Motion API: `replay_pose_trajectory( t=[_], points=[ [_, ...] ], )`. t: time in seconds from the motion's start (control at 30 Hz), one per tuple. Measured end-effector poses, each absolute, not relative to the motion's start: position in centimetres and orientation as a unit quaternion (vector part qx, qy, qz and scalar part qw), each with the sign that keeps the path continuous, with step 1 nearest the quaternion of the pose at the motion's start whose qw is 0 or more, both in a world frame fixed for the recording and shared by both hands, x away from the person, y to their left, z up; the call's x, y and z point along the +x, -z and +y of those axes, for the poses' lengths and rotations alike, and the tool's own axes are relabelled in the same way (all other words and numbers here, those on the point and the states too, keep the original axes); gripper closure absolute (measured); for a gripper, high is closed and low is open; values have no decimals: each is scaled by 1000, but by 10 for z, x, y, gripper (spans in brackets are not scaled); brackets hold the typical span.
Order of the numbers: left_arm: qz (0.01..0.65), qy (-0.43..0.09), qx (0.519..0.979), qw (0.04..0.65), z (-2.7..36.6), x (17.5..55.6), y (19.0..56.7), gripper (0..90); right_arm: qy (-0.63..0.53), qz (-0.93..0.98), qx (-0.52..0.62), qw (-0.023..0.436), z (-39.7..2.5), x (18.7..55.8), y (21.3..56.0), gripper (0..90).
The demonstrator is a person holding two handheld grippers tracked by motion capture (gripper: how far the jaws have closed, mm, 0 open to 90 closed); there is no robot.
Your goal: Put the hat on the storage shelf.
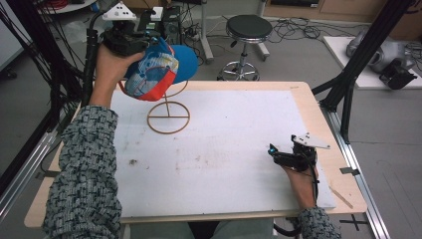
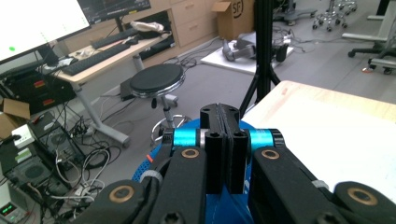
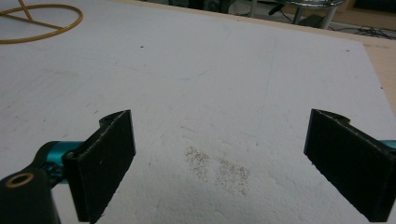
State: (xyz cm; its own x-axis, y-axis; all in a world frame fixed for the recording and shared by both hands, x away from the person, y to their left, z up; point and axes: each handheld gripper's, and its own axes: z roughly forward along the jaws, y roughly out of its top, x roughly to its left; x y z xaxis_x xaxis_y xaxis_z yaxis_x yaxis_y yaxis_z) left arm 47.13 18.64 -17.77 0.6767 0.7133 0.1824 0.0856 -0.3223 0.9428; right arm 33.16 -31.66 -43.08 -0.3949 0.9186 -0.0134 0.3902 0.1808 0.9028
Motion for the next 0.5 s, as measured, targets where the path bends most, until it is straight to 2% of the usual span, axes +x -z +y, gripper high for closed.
replay_pose_trajectory(
  t=[0.5],
  points=[
    [265,-295,767,505,174,482,190,887,-443,708,463,297,-317,332,431,78]
  ],
)
